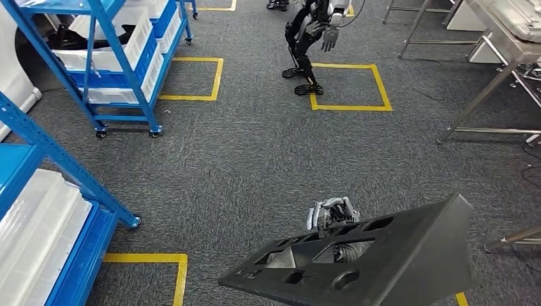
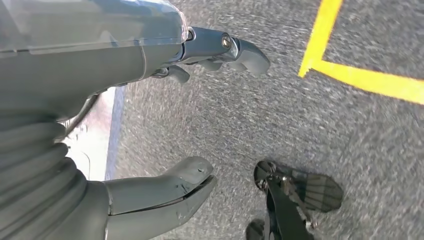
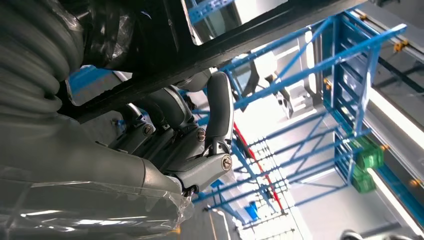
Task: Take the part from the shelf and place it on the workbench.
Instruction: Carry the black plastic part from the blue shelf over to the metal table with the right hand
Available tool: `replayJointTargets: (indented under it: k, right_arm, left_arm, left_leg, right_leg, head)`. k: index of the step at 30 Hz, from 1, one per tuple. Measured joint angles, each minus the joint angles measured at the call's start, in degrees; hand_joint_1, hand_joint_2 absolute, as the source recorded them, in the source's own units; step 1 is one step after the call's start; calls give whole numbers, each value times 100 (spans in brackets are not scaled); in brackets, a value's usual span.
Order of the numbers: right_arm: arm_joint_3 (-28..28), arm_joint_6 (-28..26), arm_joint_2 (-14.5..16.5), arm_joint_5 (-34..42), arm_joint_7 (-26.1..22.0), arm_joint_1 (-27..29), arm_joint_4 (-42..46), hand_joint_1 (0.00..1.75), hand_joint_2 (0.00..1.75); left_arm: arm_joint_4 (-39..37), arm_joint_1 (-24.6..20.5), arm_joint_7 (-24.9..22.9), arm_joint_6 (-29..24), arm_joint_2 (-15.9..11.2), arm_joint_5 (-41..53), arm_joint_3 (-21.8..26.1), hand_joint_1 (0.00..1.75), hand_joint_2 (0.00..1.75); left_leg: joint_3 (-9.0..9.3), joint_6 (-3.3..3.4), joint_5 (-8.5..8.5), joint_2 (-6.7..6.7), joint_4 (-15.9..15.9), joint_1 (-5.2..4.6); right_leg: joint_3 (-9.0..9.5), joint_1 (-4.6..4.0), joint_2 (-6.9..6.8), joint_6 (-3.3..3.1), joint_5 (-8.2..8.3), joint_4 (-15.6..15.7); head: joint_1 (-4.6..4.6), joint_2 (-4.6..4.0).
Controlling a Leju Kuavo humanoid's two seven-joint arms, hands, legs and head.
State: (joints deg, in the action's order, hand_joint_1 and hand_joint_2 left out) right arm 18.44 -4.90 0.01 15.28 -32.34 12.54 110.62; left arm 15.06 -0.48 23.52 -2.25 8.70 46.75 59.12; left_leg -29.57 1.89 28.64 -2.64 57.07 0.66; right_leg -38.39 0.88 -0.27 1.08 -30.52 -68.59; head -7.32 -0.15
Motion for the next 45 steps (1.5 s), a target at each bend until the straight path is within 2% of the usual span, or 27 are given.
replayJointTargets:
  k: [2, 3, 4, 6, 7, 9, 10, 12, 13, 14, 15, 17, 19, 21, 23, 25, 27, 28, 29, 32, 34, 37, 39, 40, 42, 43, 45]
  right_arm:
    - [-9, -13, 0, -3, 2, 0, 0, 175, 175]
    - [-10, -22, 0, -7, 3, -2, 2, 175, 175]
    - [-12, -36, 0, -13, 4, -2, 3, 175, 175]
    - [-16, -72, -1, -36, 5, 13, 8, 175, 175]
    - [-19, -87, -1, -51, 6, 19, 11, 175, 175]
    - [-23, -104, 1, -85, 10, 18, 16, 175, 175]
    - [-25, -110, 1, -97, 12, 16, 15, 175, 175]
    - [-25, -131, 2, -111, 15, 19, 10, 175, 175]
    - [-25, -144, 2, -115, 16, 22, 8, 175, 175]
    - [-25, -160, 2, -120, 17, 23, 7, 175, 175]
    - [-25, -173, 2, -126, 19, 24, 6, 175, 175]
    - [-25, -200, 2, -154, 21, 20, 5, 175, 175]
    - [-25, -224, 2, -198, 27, 19, 5, 175, 175]
    - [-25, -246, 1, -223, 31, 35, 7, 175, 175]
    - [-25, -261, -1, -224, 32, 46, 10, 175, 175]
    - [-25, -272, -1, -223, 32, 44, 12, 175, 175]
    - [-25, -279, -1, -223, 32, 47, 8, 175, 175]
    - [-25, -283, -1, -224, 33, 51, 4, 175, 175]
    - [-25, -289, -1, -224, 33, 54, 2, 175, 175]
    - [-25, -307, -1, -227, 35, 50, 0, 175, 175]
    - [-25, -310, -1, -231, 34, 45, 3, 175, 175]
    - [-26, -310, -1, -236, 33, 55, 9, 175, 175]
    - [-28, -310, 0, -238, 32, 49, 13, 175, 175]
    - [-29, -311, 1, -239, 32, 45, 12, 175, 175]
    - [-31, -315, 1, -241, 35, 40, 4, 175, 175]
    - [-31, -317, 1, -242, 36, 43, -1, 175, 175]
    - [-32, -319, 1, -244, 37, 44, -8, 175, 175]
  left_arm:
    - [0, -4, 7, -1, 1, 11, 3, 0, 175]
    - [0, -6, 11, -2, 2, 16, 3, 0, 175]
    - [0, -11, 15, -3, 3, 22, 4, 0, 175]
    - [0, -33, 27, -6, 7, 35, 5, 0, 175]
    - [0, -43, 36, -8, 8, 41, 6, 0, 175]
    - [0, -52, 54, -15, 13, 51, 8, 0, 175]
    - [0, -49, 60, -19, 17, 56, 8, 0, 175]
    - [0, -29, 61, -26, 23, 68, 11, 0, 175]
    - [0, -16, 62, -31, 24, 79, 15, 0, 175]
    - [0, -9, 63, -35, 24, 90, 19, 0, 175]
    - [0, -5, 66, -38, 24, 101, 24, 0, 175]
    - [0, -5, 77, -42, 25, 119, 31, 0, 175]
    - [0, -16, 91, -43, 27, 137, 35, 0, 175]
    - [0, -36, 100, -45, 30, 152, 37, 0, 175]
    - [0, -43, 109, -48, 33, 160, 39, 0, 175]
    - [0, -32, 119, -53, 33, 161, 40, 0, 175]
    - [0, -17, 123, -56, 33, 164, 42, 0, 175]
    - [0, -14, 125, -57, 33, 168, 43, 0, 175]
    - [0, -15, 128, -57, 33, 174, 44, 0, 175]
    - [0, -23, 143, -57, 37, 209, 48, 0, 175]
    - [0, -28, 149, -57, 38, 220, 51, 0, 175]
    - [0, -54, 151, -57, 38, 222, 55, 0, 175]
    - [0, -57, 156, -52, 39, 222, 59, 0, 175]
    - [0, -52, 159, -45, 40, 222, 63, 0, 175]
    - [0, -34, 160, -23, 43, 217, 80, 0, 175]
    - [0, -24, 159, -13, 43, 215, 94, 0, 175]
    - [0, -14, 156, 0, 40, 212, 122, 0, 175]
  left_leg:
    - [34, -55, 50, -225, 17, -27]
    - [49, -86, 69, -275, 25, -38]
    - [61, -116, 84, -327, 29, -49]
    - [90, -176, 116, -420, 27, -44]
    - [87, -206, 172, -367, 73, -31]
    - [-70, -250, 446, -92, 469, -1]
    - [-240, -258, 639, 68, 842, 8]
    - [-603, -261, 882, 197, 1552, 10]
    - [-686, -256, 835, 214, 1667, 9]
    - [-659, -246, 664, 229, 1541, 9]
    - [-541, -230, 416, 273, 1215, 10]
    - [-256, -197, 79, 523, 492, 20]
    - [-137, -172, 37, 695, 204, 15]
    - [-121, -124, 12, 605, 151, 9]
    - [-104, -40, -35, 463, 76, 24]
    - [-98, 16, -56, 313, 39, 18]
    - [-105, 32, -49, 152, 41, 1]
    - [-105, 31, -42, 70, 43, -2]
    - [-100, 26, -32, -7, 46, -3]
    - [-56, -36, 19, -193, 65, -13]
    - [-23, -99, 49, -283, 71, -31]
    - [23, -196, 109, -362, 85, -24]
    - [-89, -241, 333, -129, 384, 0]
    - [-236, -252, 515, 34, 709, 12]
    - [-600, -259, 818, 184, 1443, 14]
    - [-715, -259, 833, 204, 1645, 14]
    - [-661, -242, 533, 242, 1415, 15]
  right_leg:
    - [382, -16, -280, -21, 256, 644]
    - [487, -45, -356, -53, 289, 849]
    - [509, -76, -374, -85, 271, 920]
    - [499, -86, -242, -155, 286, 939]
    - [510, -77, -175, -187, 299, 961]
    - [531, -50, -57, -255, 323, 999]
    - [528, -54, 2, -274, 324, 999]
    - [522, -69, 147, -297, 320, 985]
    - [525, -76, 231, -301, 317, 975]
    - [530, -80, 318, -301, 313, 962]
    - [535, -80, 402, -297, 306, 946]
    - [524, -73, 545, -269, 289, 901]
    - [476, -53, 659, -212, 298, 877]
    - [432, -36, 750, -141, 327, 888]
    - [353, -55, 542, -89, 227, 749]
    - [103, -62, 202, -58, -88, 214]
    - [-221, -30, 92, -23, -367, -464]
    - [-291, -14, 72, -8, -379, -617]
    - [-239, 0, 50, 4, -275, -528]
    - [359, -11, -245, -11, 190, 580]
    - [533, -60, -377, -56, 241, 930]
    - [536, -70, -195, -146, 263, 962]
    - [551, -39, -77, -219, 292, 1000]
    - [548, -37, -19, -243, 298, 1004]
    - [538, -48, 122, -273, 300, 995]
    - [540, -56, 205, -276, 298, 988]
    - [551, -62, 373, -274, 292, 967]
  head:
    - [1, 0]
    - [2, 0]
    - [3, 0]
    - [4, 0]
    - [4, 0]
    - [7, 0]
    - [8, 0]
    - [8, 0]
    - [8, 0]
    - [8, 0]
    - [8, 0]
    - [7, 0]
    - [7, 0]
    - [8, 0]
    - [5, 0]
    - [3, 0]
    - [2, 0]
    - [3, 0]
    - [2, 0]
    - [3, 0]
    - [4, 0]
    - [4, 0]
    - [7, 0]
    - [8, 0]
    - [9, 0]
    - [9, 0]
    - [9, 0]
